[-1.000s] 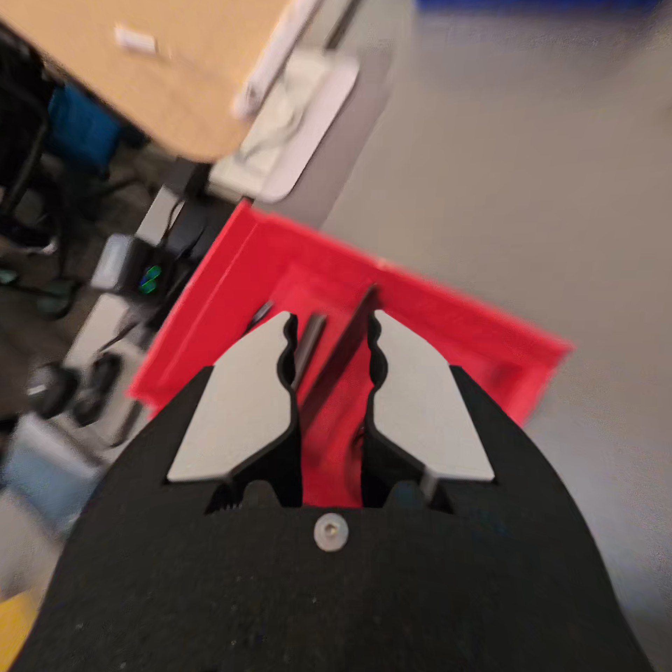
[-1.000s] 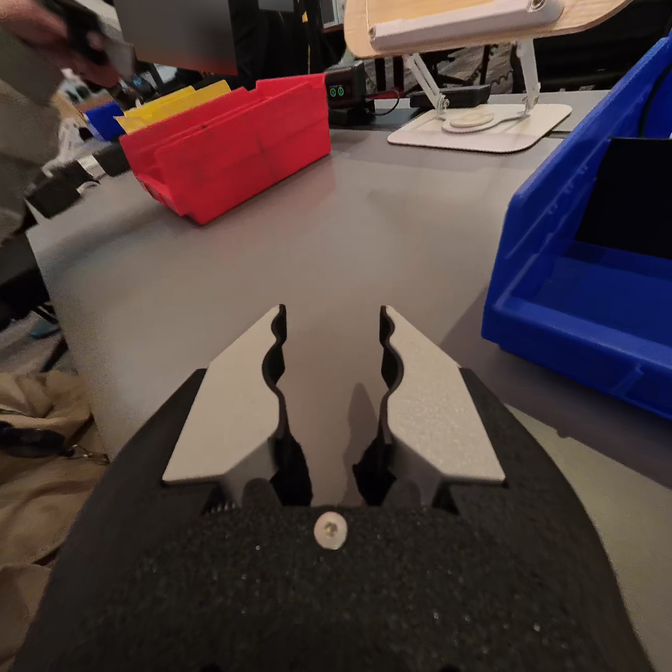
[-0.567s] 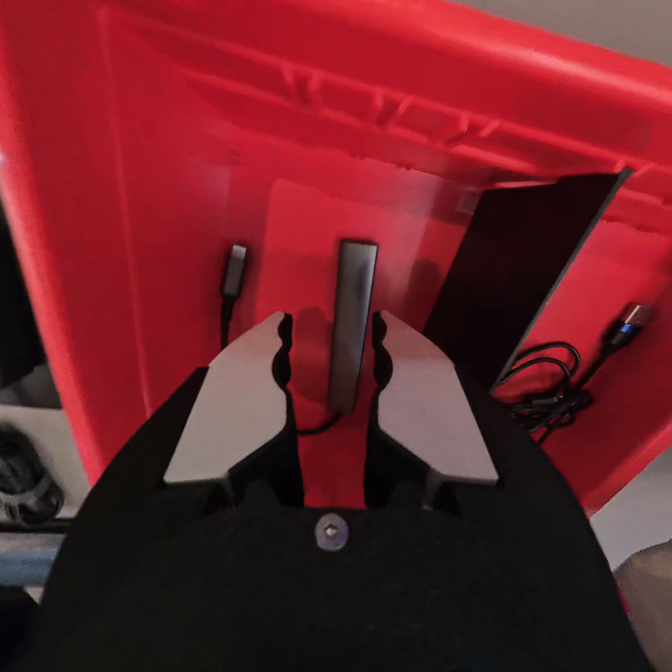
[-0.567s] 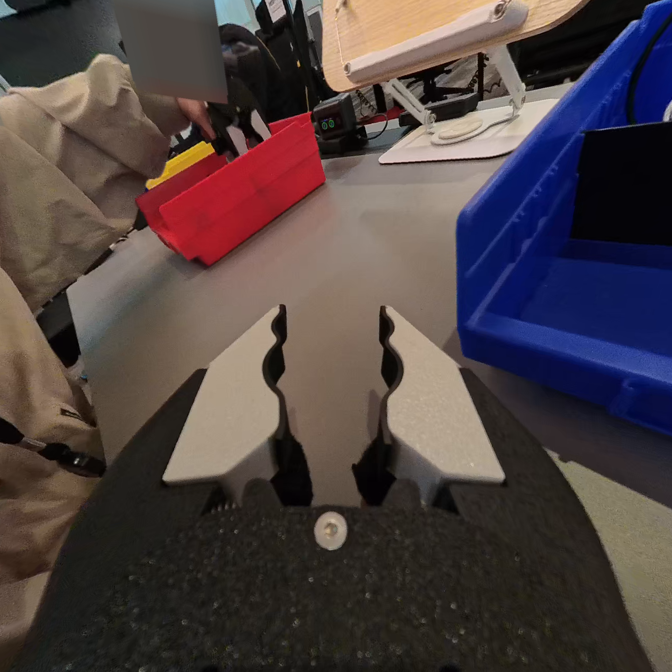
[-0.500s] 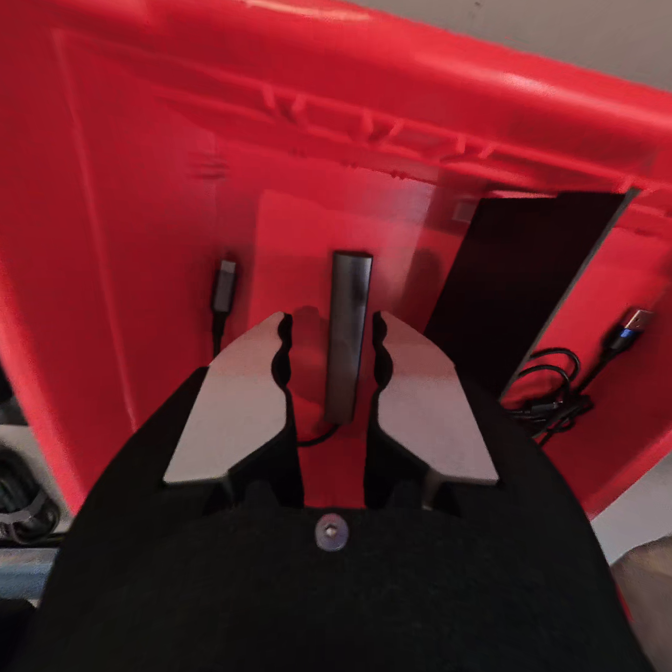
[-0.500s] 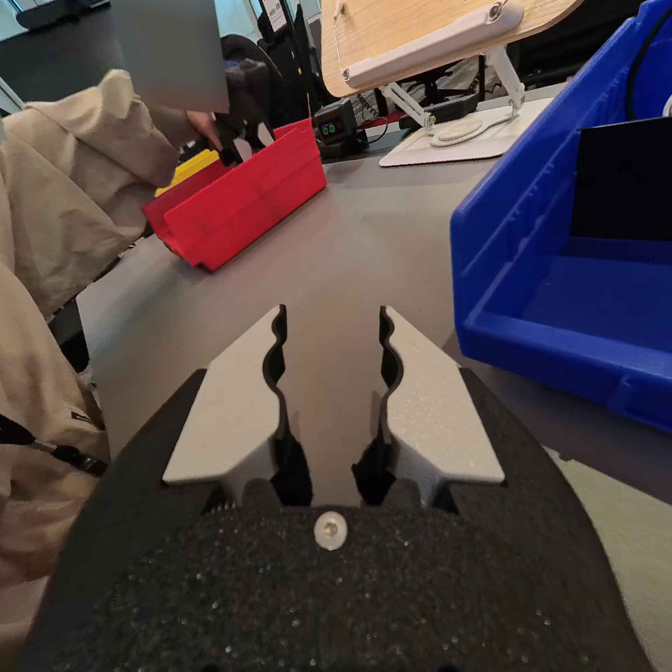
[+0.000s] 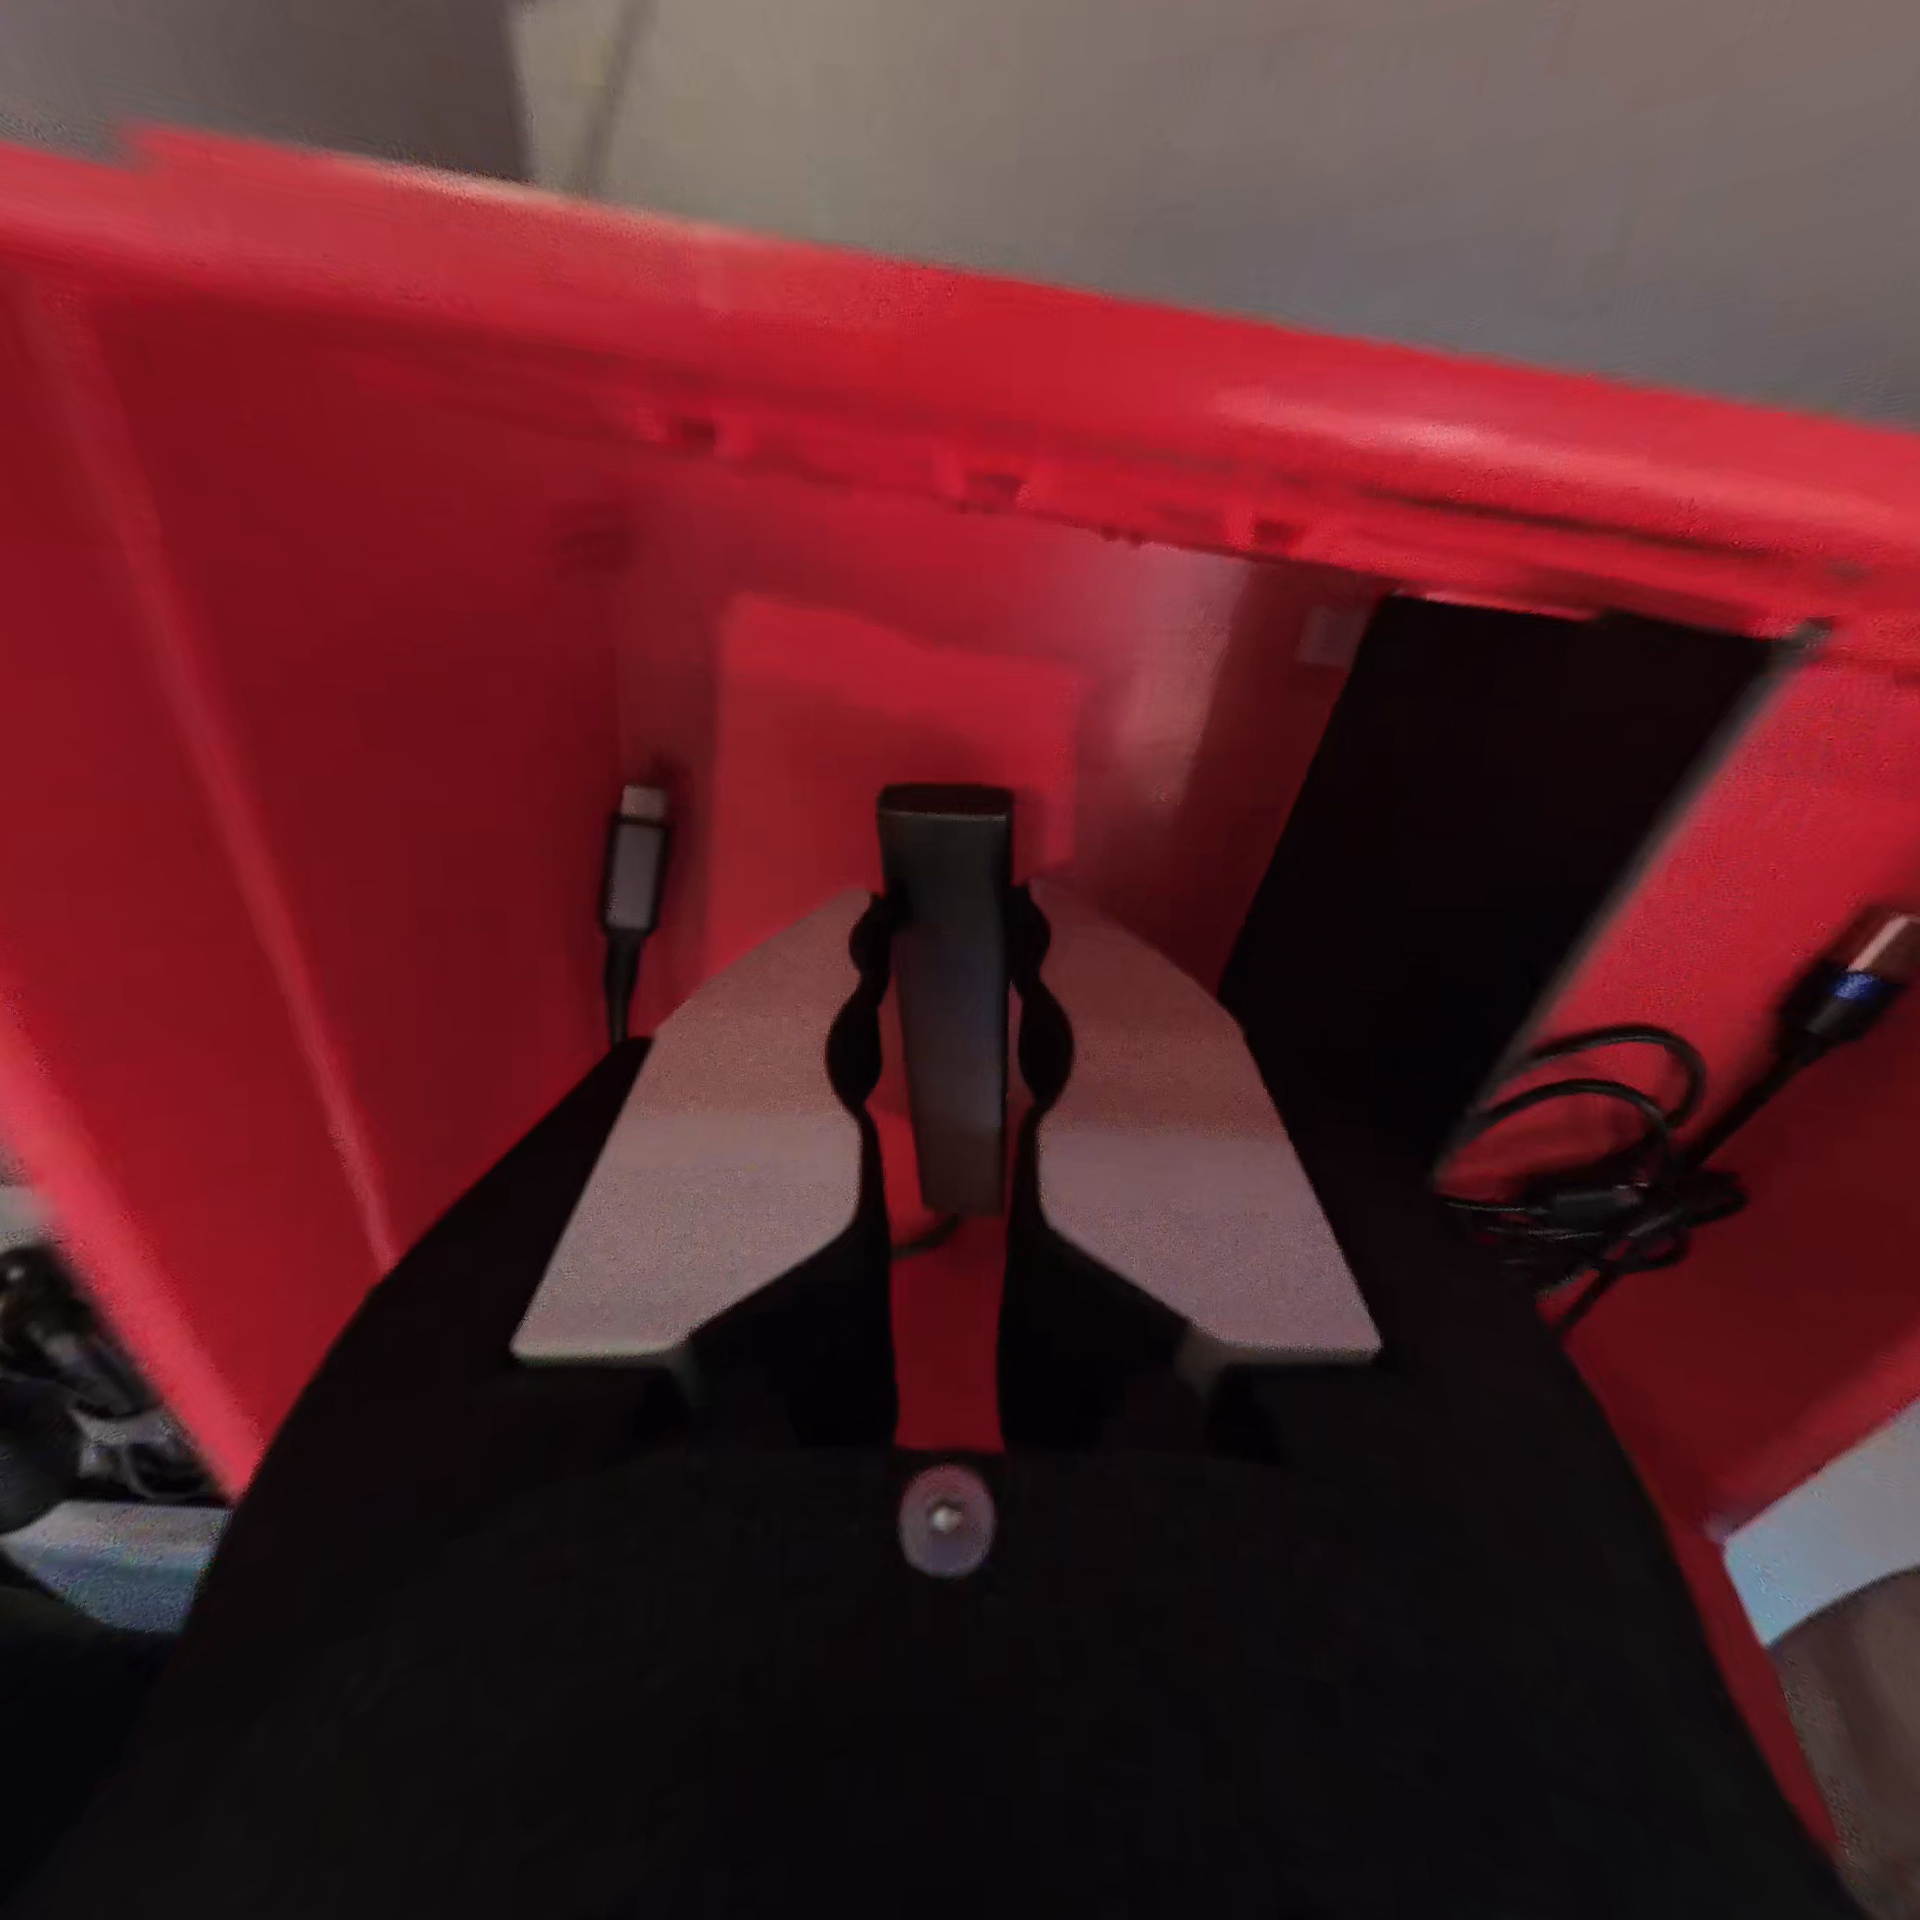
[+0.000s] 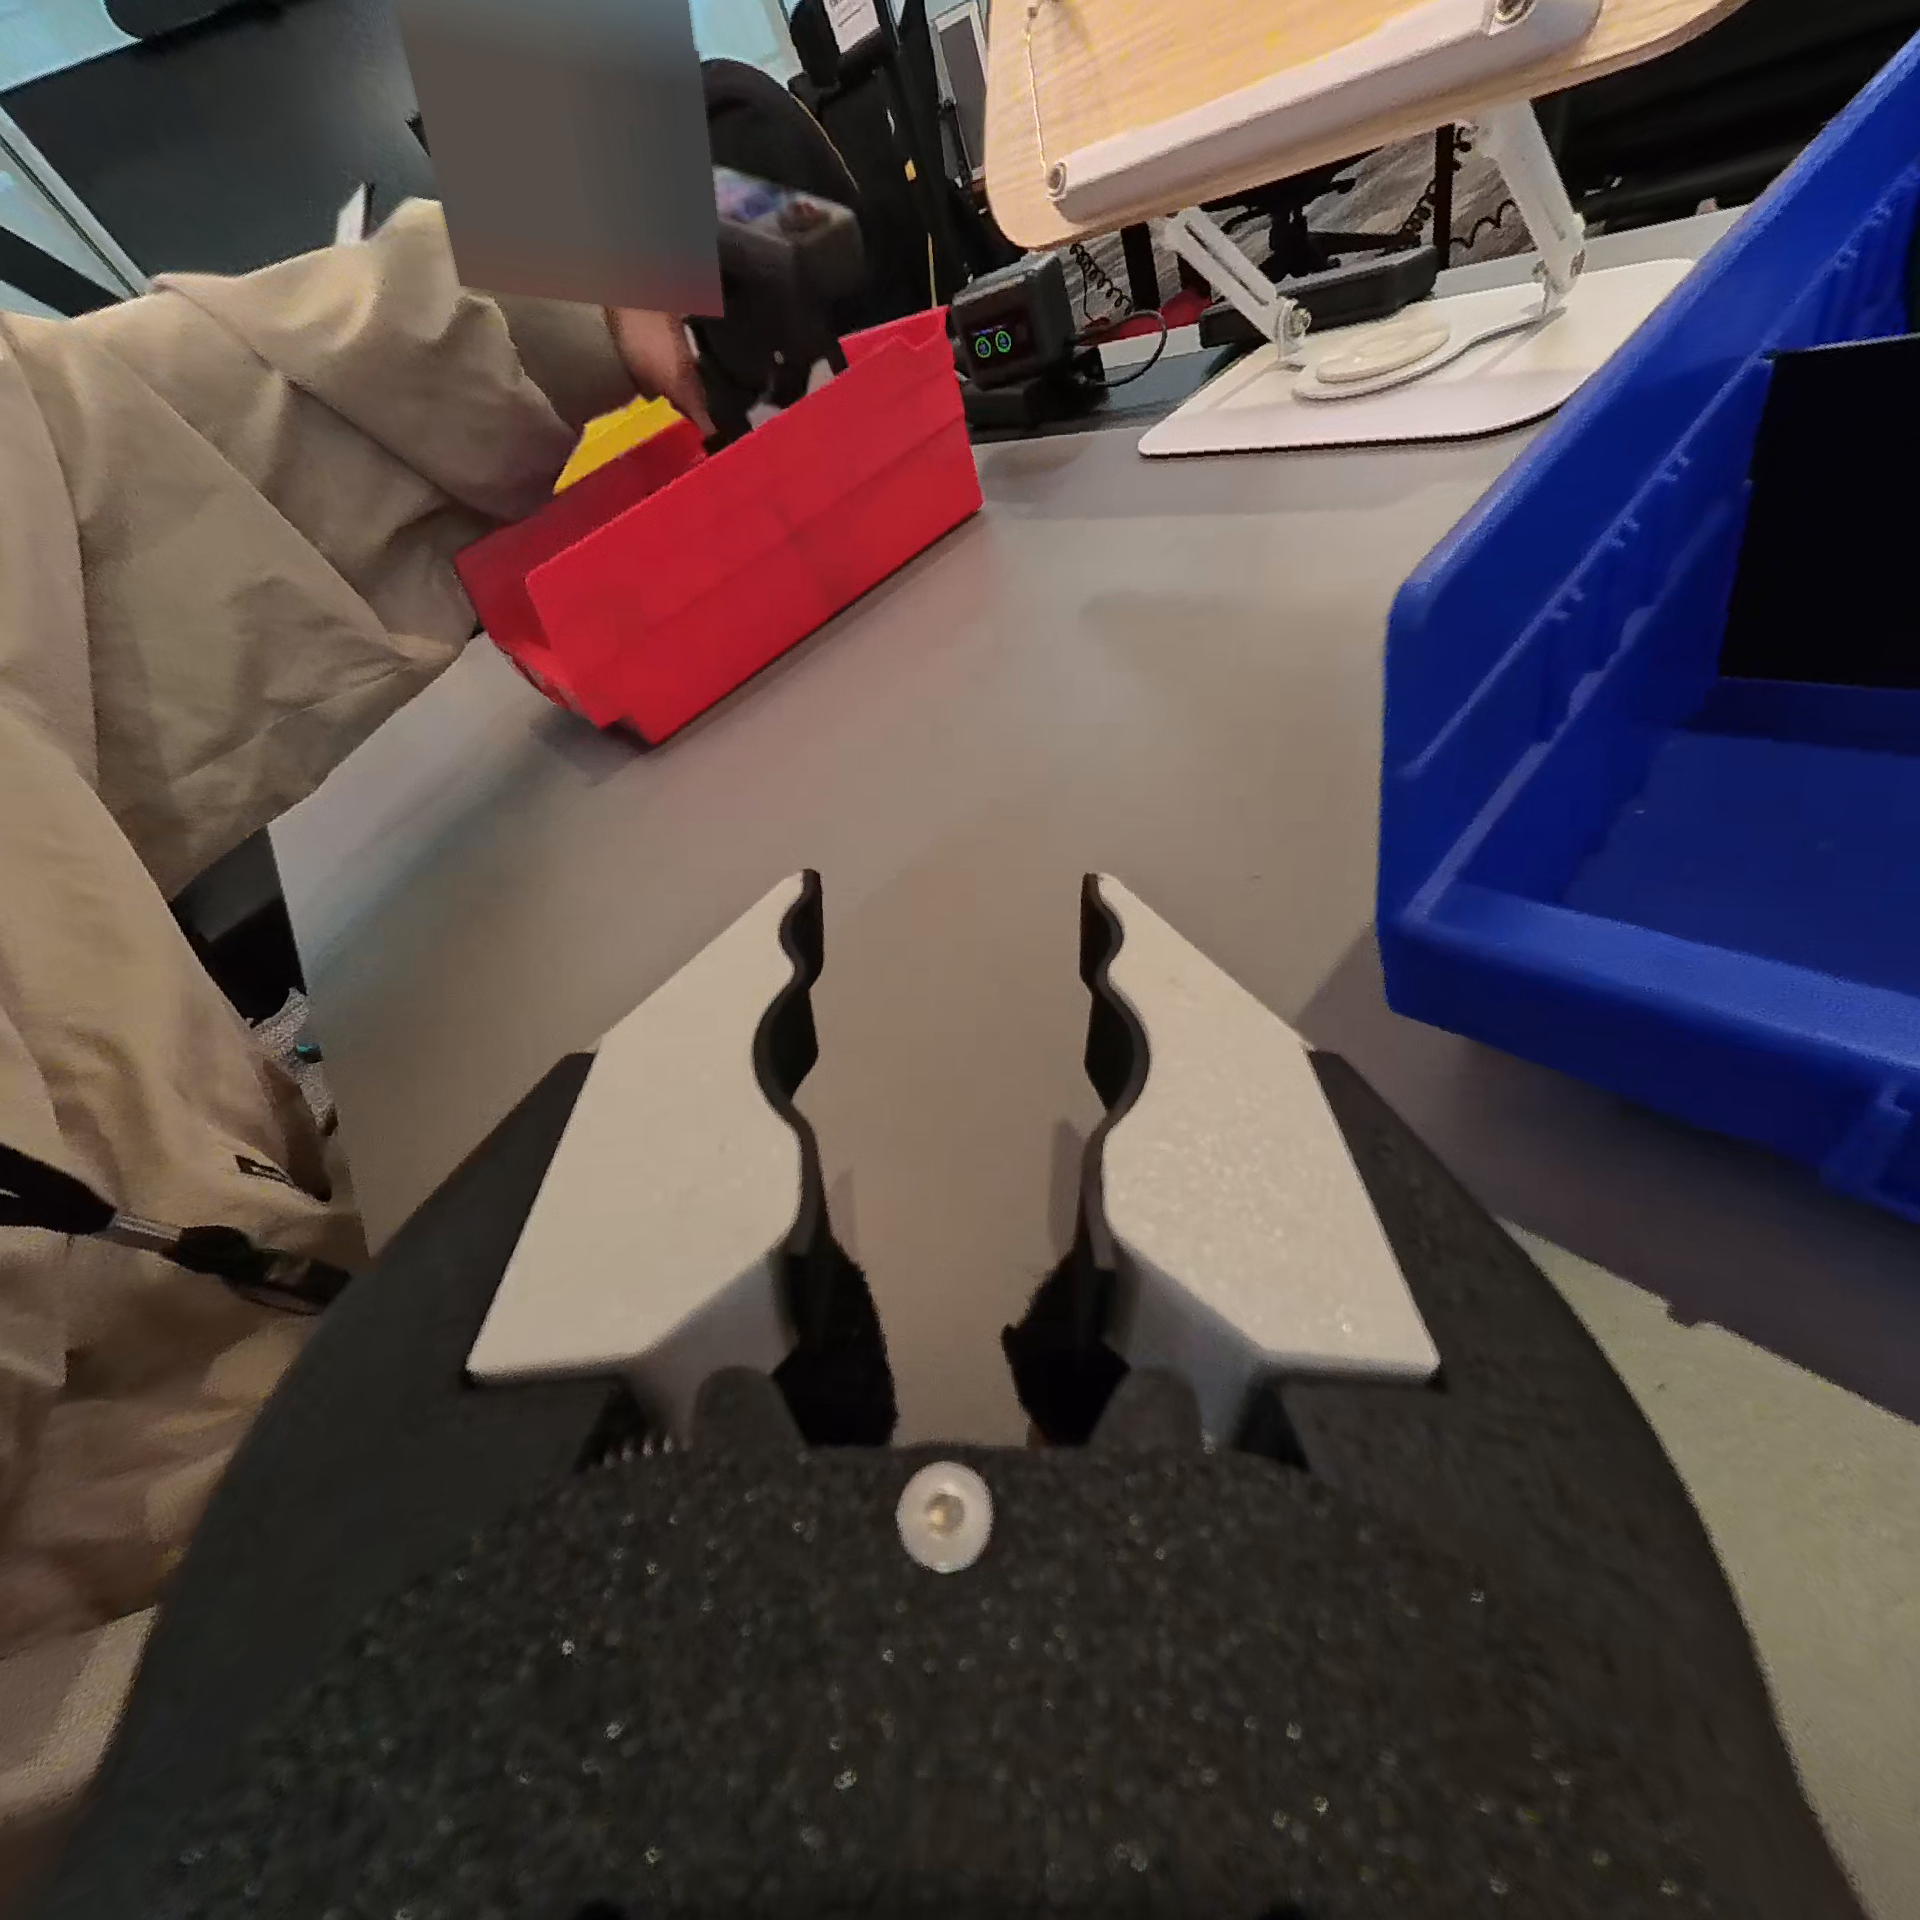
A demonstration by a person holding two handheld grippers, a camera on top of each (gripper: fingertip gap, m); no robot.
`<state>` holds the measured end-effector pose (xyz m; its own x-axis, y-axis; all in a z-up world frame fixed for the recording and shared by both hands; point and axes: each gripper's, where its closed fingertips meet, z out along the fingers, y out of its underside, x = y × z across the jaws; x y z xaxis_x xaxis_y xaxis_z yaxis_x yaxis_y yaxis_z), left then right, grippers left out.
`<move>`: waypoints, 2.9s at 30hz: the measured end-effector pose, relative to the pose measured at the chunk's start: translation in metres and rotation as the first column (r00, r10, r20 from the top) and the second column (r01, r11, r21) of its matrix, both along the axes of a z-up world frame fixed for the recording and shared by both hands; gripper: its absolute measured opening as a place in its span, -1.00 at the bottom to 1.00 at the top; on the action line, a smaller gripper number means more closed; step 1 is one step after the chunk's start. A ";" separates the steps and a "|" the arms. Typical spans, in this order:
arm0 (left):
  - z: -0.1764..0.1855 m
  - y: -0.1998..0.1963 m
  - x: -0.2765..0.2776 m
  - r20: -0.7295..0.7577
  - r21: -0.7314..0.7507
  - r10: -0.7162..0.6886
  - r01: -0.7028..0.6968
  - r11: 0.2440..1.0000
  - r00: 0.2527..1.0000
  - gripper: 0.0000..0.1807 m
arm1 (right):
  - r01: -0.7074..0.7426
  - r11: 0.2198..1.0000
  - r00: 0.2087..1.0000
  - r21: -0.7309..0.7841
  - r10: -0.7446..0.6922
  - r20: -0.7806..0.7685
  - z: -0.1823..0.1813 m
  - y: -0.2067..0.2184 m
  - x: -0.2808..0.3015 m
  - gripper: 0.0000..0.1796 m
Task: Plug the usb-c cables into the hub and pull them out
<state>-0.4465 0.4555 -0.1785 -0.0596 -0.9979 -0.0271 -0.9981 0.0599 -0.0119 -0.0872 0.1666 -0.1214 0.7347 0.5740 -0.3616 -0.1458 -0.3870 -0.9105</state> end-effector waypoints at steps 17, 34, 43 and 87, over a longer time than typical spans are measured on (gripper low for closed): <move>0.291 -0.079 0.074 0.981 -0.182 0.196 -0.391 0.902 -0.002 -0.76 | 0.208 0.845 0.909 0.493 -0.352 0.221 0.066 -0.002 -0.005 -0.50; 0.245 -0.264 0.249 0.577 -0.705 0.742 0.251 0.664 -0.342 -0.77 | 0.014 0.465 0.809 0.885 -0.525 0.263 0.153 0.005 -0.077 -0.64; 0.224 -0.259 0.258 0.508 -0.757 0.808 0.294 0.584 -0.298 -0.77 | -0.093 0.412 0.818 0.907 -0.488 0.305 0.146 -0.006 -0.077 -0.89; 0.061 -0.308 0.072 0.890 -0.329 0.452 -0.764 0.555 -0.055 -0.55 | -0.428 0.480 0.682 0.765 -0.384 0.623 0.033 0.139 -0.151 -0.90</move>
<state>-0.3742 0.1477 -0.1171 0.7831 -0.5619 0.2664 0.0164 -0.4096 -0.9121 -0.2377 0.3052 -0.0884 0.4693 0.2783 0.8380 0.6064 0.5882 -0.5350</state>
